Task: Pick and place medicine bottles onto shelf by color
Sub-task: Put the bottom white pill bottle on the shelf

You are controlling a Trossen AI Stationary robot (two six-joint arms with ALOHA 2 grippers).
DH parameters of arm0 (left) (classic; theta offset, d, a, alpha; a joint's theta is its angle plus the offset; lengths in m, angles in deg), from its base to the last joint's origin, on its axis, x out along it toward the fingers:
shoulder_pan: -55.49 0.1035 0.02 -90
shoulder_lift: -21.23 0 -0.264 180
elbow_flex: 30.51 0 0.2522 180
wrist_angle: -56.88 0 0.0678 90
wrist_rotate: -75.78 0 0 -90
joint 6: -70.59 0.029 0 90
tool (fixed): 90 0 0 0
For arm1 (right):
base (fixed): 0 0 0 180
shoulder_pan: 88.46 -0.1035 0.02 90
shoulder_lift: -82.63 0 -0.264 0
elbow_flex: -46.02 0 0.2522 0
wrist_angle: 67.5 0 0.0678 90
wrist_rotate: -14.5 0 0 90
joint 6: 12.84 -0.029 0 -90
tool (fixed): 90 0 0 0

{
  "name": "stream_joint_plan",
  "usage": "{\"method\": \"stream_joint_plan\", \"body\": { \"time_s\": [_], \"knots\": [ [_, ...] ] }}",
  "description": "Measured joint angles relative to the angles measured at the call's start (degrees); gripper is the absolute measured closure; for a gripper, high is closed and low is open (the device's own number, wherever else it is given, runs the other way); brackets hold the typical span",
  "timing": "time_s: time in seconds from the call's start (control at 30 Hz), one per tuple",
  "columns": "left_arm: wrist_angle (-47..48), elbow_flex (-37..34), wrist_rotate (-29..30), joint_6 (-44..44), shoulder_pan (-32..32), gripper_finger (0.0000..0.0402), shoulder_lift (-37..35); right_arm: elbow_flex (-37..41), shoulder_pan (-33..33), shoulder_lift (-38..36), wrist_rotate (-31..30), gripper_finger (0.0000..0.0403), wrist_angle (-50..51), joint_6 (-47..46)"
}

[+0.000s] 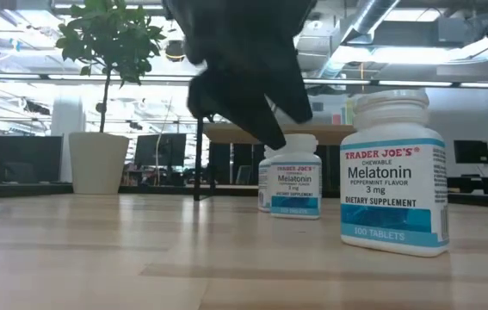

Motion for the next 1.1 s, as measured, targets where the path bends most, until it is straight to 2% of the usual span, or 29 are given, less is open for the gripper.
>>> {"method": "stream_joint_plan", "body": {
  "time_s": [0.07,0.17,0.43,0.87,1.1],
  "knots": [
    [-1.69,-0.05,-2.85,-3.34,-1.74,0.0203,0.02,0.00,-0.24,0.00,-0.01,0.0182,0.00,0.02],
    [-8.45,0.11,-3.49,-8.15,-4.92,0.0203,1.77,0.00,-0.24,0.00,-0.02,0.0182,0.00,0.02],
    [-14.76,0.04,8.48,-16.08,-9.88,0.0203,4.97,0.00,-0.07,0.02,-0.04,0.0182,0.35,0.36],
    [-20.80,0.59,9.18,-6.72,-4.56,0.0203,7.01,0.00,0.40,0.02,-0.35,0.0182,-0.50,0.39],
    [-21.04,0.59,9.35,-1.31,-0.46,0.0203,7.03,0.00,0.74,0.03,-0.45,0.0182,-0.28,0.52]
  ]
}}
